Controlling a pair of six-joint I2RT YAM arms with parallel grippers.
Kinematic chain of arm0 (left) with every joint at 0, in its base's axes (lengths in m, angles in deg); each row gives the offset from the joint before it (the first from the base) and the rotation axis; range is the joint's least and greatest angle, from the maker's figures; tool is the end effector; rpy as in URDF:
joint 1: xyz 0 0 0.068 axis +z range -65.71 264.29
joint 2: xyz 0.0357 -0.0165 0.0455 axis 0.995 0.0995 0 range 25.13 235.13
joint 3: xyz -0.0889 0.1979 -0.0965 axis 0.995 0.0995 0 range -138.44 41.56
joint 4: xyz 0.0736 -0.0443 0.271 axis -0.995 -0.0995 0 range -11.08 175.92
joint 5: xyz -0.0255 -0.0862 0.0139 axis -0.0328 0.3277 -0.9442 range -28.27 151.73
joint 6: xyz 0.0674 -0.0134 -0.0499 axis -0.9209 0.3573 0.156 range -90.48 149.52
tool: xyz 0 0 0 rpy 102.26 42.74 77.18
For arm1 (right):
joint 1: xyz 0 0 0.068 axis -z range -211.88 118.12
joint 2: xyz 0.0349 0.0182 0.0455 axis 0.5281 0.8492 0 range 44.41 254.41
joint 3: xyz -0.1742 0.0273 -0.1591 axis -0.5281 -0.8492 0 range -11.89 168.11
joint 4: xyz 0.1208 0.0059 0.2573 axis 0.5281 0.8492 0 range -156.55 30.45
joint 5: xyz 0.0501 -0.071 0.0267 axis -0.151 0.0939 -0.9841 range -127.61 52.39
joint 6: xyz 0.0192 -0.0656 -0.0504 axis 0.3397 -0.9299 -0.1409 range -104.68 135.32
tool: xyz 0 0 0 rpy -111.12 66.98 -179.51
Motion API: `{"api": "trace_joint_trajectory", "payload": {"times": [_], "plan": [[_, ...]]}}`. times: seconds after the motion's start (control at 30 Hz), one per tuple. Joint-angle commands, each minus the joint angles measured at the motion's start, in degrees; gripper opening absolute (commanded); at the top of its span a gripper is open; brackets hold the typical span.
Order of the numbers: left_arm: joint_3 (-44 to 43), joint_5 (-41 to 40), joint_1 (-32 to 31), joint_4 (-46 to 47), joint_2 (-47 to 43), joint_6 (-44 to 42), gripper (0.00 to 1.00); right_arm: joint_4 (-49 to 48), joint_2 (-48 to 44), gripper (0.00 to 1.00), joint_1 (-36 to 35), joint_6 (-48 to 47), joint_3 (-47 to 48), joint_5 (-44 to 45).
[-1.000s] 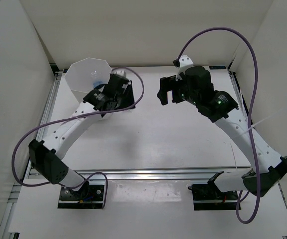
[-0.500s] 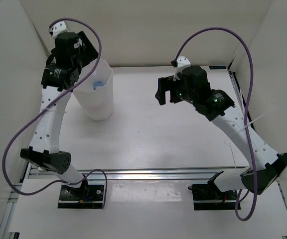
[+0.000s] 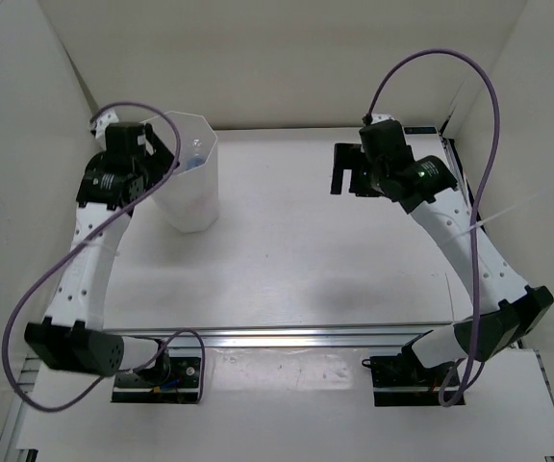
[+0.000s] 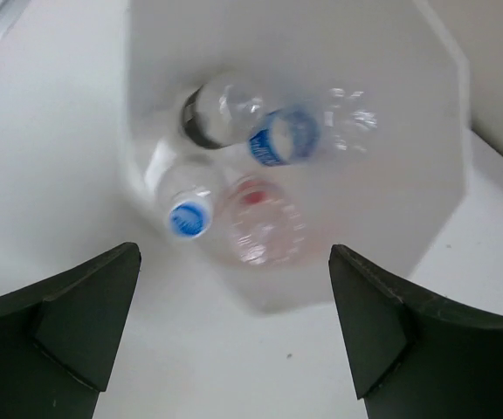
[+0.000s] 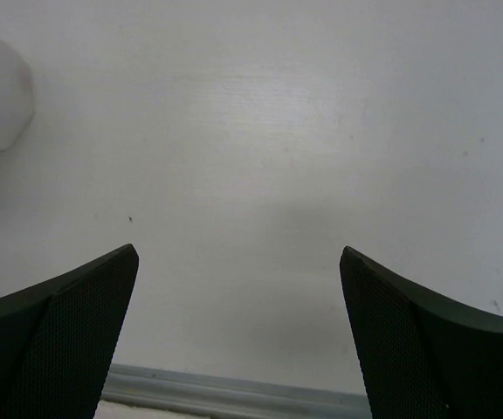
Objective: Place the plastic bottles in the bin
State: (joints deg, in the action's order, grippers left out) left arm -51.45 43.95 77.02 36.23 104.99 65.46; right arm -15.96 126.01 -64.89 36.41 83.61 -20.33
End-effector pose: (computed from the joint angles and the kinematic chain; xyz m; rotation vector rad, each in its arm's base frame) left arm 0.3452 -0.0211 0.3706 -0.7023 2.0583 -0.0866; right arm 0.3057 0.1722 0.3745 -0.0611 2.1842 0.2024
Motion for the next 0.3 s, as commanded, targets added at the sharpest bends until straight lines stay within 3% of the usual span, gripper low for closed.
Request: {"api": "trace_joint_trajectory", "payload": {"times": [0.0, 0.03, 0.17, 0.27], "plan": [[9.6, -5.7, 0.0, 1.2, -10.1, 3.7, 1.00, 9.3, 0.2, 1.00, 2.3, 6.5, 0.7, -5.7], [15.7, -7.1, 0.0, 1.2, -12.1, 3.7, 1.00, 8.2, -0.6, 1.00, 2.3, 7.4, -0.8, -6.5], [26.3, -18.5, 1.1, 0.2, -19.0, 3.5, 1.00, 6.2, -3.1, 1.00, 2.9, 8.7, -6.5, -9.1], [29.6, -29.4, 2.3, -5.7, -19.7, 11.0, 1.00, 6.8, -3.1, 1.00, 2.9, 7.5, -5.8, -9.0]]}}
